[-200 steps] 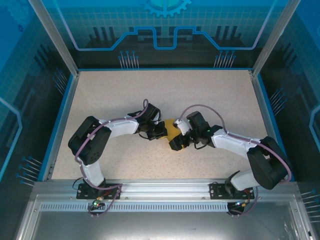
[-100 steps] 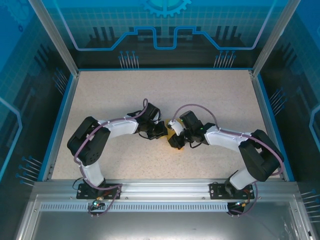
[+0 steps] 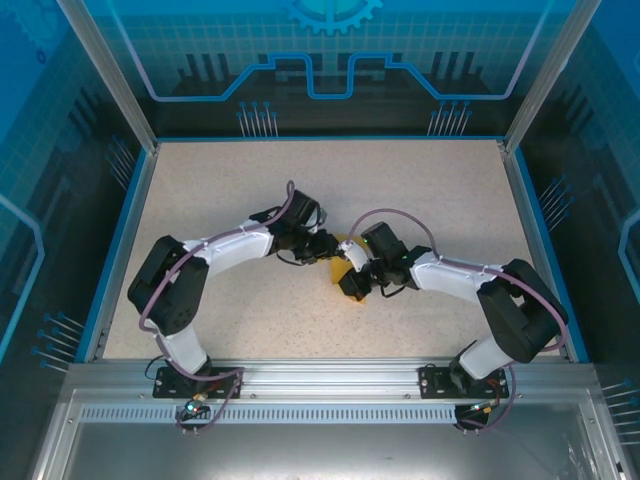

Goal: Fold a paper plane with a square sheet of paper (fold left side to right side)
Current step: Third fold the triangle at the center of the table.

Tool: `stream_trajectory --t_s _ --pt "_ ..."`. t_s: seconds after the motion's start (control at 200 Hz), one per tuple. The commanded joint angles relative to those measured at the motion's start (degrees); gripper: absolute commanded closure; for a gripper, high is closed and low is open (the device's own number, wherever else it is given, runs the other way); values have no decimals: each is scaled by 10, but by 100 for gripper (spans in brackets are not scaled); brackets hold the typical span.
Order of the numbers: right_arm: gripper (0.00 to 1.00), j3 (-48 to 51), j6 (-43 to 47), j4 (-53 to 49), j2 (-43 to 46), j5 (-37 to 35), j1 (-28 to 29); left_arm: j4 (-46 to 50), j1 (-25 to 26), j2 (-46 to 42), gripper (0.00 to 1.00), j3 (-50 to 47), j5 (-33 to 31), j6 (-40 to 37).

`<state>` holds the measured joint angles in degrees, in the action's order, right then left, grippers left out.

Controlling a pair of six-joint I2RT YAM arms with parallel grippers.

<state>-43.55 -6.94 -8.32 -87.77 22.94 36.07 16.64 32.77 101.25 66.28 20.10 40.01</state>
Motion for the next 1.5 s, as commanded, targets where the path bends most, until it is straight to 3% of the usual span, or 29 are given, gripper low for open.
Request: stream_trajectory --t_s 0.0,0.295,0.5,1.095,1.496 --pt "100 9 -15 15 0 32 -13 26 -4 48 76 47 25 -35" --pt "100 11 -23 26 -12 48 -26 73 -3 166 81 158 40 -73" --pt "100 9 -36 31 -21 67 -42 85 -3 204 83 165 32 -82" --pt "100 -13 -58 -2 -63 65 -113 79 -3 218 86 134 20 -83" --pt "100 -26 -63 -11 -86 49 -132 78 -3 218 87 131 19 -81"
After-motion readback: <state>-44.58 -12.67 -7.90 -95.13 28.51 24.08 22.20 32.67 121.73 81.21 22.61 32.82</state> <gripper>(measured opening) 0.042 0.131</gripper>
